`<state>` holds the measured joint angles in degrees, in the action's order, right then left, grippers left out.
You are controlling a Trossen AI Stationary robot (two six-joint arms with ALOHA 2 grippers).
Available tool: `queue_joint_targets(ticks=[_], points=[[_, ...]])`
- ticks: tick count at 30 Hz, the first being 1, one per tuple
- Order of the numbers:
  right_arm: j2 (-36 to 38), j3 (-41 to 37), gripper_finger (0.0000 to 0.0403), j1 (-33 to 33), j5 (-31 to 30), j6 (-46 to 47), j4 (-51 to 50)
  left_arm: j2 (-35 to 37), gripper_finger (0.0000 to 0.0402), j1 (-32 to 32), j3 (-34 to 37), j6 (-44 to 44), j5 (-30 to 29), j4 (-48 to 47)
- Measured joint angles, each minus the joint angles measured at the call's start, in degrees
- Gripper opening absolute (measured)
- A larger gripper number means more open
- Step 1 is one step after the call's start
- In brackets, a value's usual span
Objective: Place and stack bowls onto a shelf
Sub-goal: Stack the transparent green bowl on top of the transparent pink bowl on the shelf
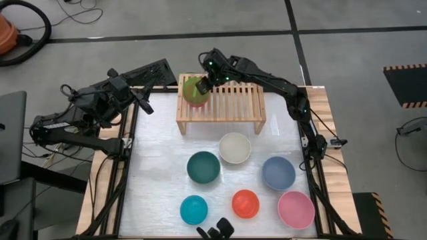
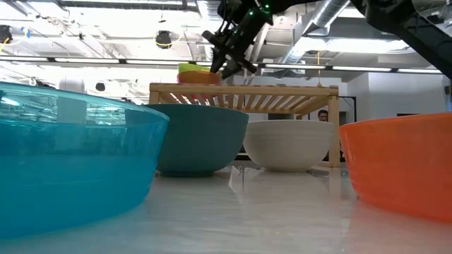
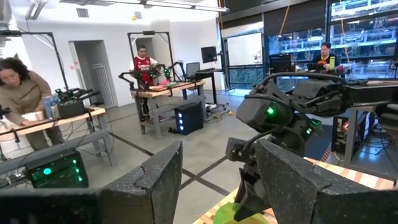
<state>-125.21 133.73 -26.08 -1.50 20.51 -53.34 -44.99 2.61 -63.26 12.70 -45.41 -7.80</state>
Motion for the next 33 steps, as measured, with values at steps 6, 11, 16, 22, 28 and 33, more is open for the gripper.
queue_joint_targets(ticks=[6,11,16,22,28,33], points=[[2.05,1.00,0.0194,-0.66,0.05,-0.73,1.34,0.00,0.0193,0.00,0.00,0.12,0.00,-0.02],[4.19,1.35,0.0185,-0.76,-1.44,-4.34,3.80,0.00,0.0193,0.00,0.00,0.35,0.00,-0.04],[4.20,1.11,0.0159,0.17,-0.52,-12.36,8.32,0.01,0.0193,0.00,0.00,0.60,0.01,-0.10],[3.18,1.07,0.0039,1.23,3.52,-13.49,6.40,0.01,0.0193,0.00,0.00,0.11,-0.08,-0.27],[1.18,0.87,0.0031,1.33,4.22,-13.35,6.02,0.02,0.0193,0.00,0.00,-0.47,-0.28,-0.32],[1.16,0.87,0.0018,1.07,4.27,-13.38,7.90,0.01,0.0193,0.00,0.00,-0.47,-0.77,-0.63]])
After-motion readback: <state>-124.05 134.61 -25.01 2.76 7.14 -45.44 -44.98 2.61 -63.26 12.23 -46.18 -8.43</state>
